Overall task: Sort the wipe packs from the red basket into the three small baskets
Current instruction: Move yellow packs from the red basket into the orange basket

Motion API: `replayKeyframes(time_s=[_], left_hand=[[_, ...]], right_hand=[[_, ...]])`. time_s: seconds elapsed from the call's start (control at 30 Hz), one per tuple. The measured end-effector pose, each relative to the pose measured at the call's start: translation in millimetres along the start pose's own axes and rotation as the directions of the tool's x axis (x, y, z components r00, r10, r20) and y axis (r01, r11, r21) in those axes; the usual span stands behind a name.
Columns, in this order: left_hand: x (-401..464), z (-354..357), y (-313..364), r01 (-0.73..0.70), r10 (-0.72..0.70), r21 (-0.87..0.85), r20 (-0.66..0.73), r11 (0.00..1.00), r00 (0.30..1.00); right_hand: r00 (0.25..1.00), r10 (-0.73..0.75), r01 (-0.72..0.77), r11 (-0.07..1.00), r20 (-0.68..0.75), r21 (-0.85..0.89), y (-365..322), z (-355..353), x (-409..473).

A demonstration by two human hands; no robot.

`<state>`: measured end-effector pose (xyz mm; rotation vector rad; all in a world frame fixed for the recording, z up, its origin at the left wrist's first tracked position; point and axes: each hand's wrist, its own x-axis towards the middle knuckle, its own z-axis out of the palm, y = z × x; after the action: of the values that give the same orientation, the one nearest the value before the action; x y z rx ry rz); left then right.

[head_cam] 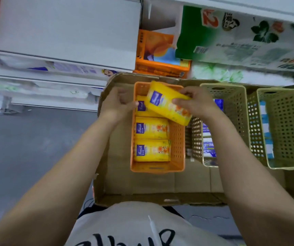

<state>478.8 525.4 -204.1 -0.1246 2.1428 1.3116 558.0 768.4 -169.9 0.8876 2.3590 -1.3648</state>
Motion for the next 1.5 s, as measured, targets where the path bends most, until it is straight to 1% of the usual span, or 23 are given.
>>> replayKeyframes(time_s=[0.03,0.07,0.1,0.13,0.2,0.27,0.4,0.47,0.5,0.57,0.6,0.63,0.67,0.73,0.8,0.87,0.97,1.07,1.2,1.3,1.4,1.5], left_hand=[[0.7,2.7,-4.6,0.029,-0.030,0.022,0.031,0.999,0.999],[0.5,6.8,-9.3,0.058,-0.060,0.020,0.096,0.998,0.994],[-0.7,11.3,-13.5,0.080,-0.082,0.019,0.157,0.997,0.984],[-1.3,15.3,-16.8,0.094,-0.097,0.022,0.189,0.995,0.977],[-0.7,18.6,-21.2,0.112,-0.113,0.017,0.194,0.994,0.974],[1.5,16.8,-24.6,0.130,-0.122,-0.022,0.216,0.991,0.969],[1.7,12.4,-26.1,0.151,-0.130,-0.054,0.277,0.987,0.952],[2.6,12.5,-25.7,0.155,-0.133,-0.054,0.291,0.986,0.947],[3.3,12.7,-25.4,0.155,-0.133,-0.051,0.294,0.987,0.947],[3.9,12.8,-25.6,0.155,-0.136,-0.044,0.293,0.987,0.946],[3.5,12.7,-25.5,0.158,-0.138,-0.047,0.291,0.986,0.947],[3.0,12.7,-25.3,0.162,-0.141,-0.051,0.290,0.985,0.946],[2.5,12.9,-25.3,0.167,-0.143,-0.057,0.293,0.984,0.945],[1.2,14.6,-24.8,0.178,-0.151,-0.065,0.305,0.982,0.940],[0.6,16.8,-23.6,0.185,-0.155,-0.066,0.314,0.981,0.937],[0.2,18.3,-22.1,0.184,-0.155,-0.065,0.316,0.981,0.936],[-1.3,18.7,-20.9,0.184,-0.157,-0.061,0.308,0.981,0.938],[-4.3,20.4,-21.4,0.182,-0.154,-0.070,0.295,0.981,0.943],[-10.9,25.4,-24.6,0.205,-0.162,-0.132,0.278,0.970,0.947],[-13.5,27.8,-25.1,0.211,-0.168,-0.166,0.240,0.963,0.956],[-16.4,31.9,-24.3,0.180,-0.154,-0.157,0.169,0.971,0.974],[-24.4,29.5,-20.6,0.142,-0.132,-0.087,0.115,0.986,0.985]], right_hand=[[0.999,0.022,-0.024,0.999,-0.046,-0.046,3.9,-3.3,6.2],[0.998,0.028,-0.035,0.992,-0.052,-0.121,6.7,-4.1,12.4],[0.999,0.020,-0.025,0.979,-0.025,-0.204,8.5,-2.1,18.6],[1.000,0.010,-0.006,0.958,0.015,-0.285,8.3,2.1,24.1],[0.997,-0.011,0.045,0.905,0.082,-0.423,4.2,14.9,34.7],[0.990,-0.035,0.093,0.880,0.133,-0.465,-0.6,30.1,45.5],[0.978,-0.033,0.130,0.870,0.207,-0.476,1.3,57.3,63.4],[0.983,-0.063,0.147,0.826,0.170,-0.545,8.0,68.8,66.0],[0.986,-0.107,0.165,0.779,0.131,-0.604,12.2,73.7,64.0],[0.969,-0.241,0.195,0.652,0.043,-0.733,19.8,81.0,55.1],[0.950,-0.312,0.202,0.606,0.004,-0.769,23.4,83.6,49.9],[0.931,-0.365,0.206,0.595,-0.032,-0.777,26.7,85.6,45.4],[0.922,-0.383,0.207,0.619,-0.061,-0.757,29.6,86.9,41.9],[0.945,-0.318,0.194,0.727,-0.072,-0.658,34.0,88.2,40.6],[0.980,-0.196,0.152,0.811,-0.019,-0.564,36.4,89.4,44.1],[0.989,-0.145,0.137,0.831,0.028,-0.539,37.4,89.9,48.3],[0.987,-0.153,0.155,0.860,0.045,-0.485,39.0,86.1,50.9],[0.981,-0.180,0.190,0.851,0.068,-0.490,44.0,83.5,47.1],[0.964,-0.259,0.246,0.795,0.057,-0.554,42.7,85.9,45.6],[0.962,-0.261,0.254,0.765,0.076,-0.591,36.0,88.2,48.0],[0.967,-0.243,0.236,0.748,0.076,-0.620,31.0,87.0,44.9],[0.968,-0.242,0.231,0.765,0.064,-0.601,18.2,77.9,34.5]])
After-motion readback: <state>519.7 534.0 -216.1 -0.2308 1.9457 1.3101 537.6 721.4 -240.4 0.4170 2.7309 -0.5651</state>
